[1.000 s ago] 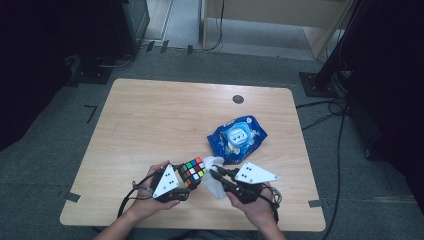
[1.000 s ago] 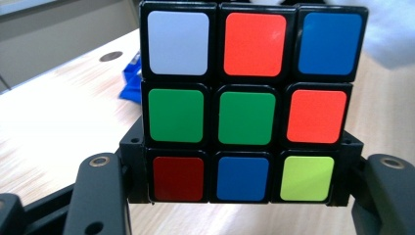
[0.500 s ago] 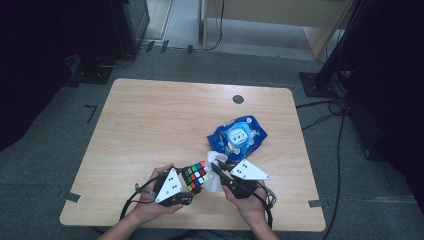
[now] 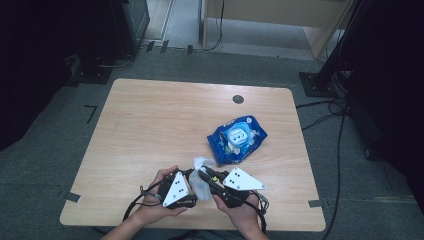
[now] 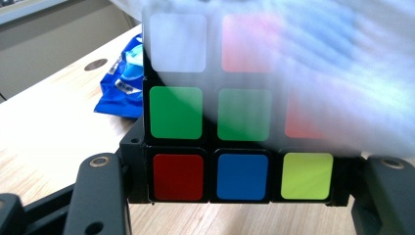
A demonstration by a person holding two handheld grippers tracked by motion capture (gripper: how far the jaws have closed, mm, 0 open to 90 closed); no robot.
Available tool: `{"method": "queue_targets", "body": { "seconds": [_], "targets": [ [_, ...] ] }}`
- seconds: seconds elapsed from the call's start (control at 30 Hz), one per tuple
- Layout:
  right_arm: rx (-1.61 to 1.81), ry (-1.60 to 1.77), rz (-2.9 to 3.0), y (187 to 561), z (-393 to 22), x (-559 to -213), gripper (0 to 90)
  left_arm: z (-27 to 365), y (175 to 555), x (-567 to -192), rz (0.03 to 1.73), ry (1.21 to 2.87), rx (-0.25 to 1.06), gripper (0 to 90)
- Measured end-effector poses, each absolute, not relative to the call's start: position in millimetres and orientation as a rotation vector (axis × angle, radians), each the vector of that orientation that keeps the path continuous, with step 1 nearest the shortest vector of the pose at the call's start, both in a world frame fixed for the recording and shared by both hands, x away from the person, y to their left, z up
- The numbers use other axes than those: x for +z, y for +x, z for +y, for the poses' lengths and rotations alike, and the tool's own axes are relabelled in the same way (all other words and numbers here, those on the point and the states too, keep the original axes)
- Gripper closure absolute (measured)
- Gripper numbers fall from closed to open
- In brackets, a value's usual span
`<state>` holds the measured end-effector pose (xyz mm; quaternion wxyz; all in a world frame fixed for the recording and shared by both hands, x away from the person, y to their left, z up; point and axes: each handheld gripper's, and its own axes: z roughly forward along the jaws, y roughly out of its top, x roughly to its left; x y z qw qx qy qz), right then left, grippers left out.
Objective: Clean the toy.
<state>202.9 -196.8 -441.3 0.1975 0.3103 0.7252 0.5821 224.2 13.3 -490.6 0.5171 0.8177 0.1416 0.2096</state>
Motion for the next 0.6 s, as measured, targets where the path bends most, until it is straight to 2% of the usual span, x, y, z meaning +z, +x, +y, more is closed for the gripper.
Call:
{"method": "queue_targets", "body": {
  "seconds": [0.13,0.27,0.47,0.6],
  "targets": [
    [1.475,0.978,1.995,217,-211,-455,80.7,19,227,-488,0.356,1.940,0.500,33.8],
    [1.502,1.110,1.964,222,-225,-456,80.7,21,229,-488,0.366,1.938,0.513,33.8],
    [1.646,0.850,1.984,197,-204,-430,78.3,14,225,-491,0.332,1.969,0.536,33.8],
    [1.544,0.866,2.010,199,-194,-439,78.6,14,222,-488,0.323,1.966,0.530,33.8]
  ]
}}
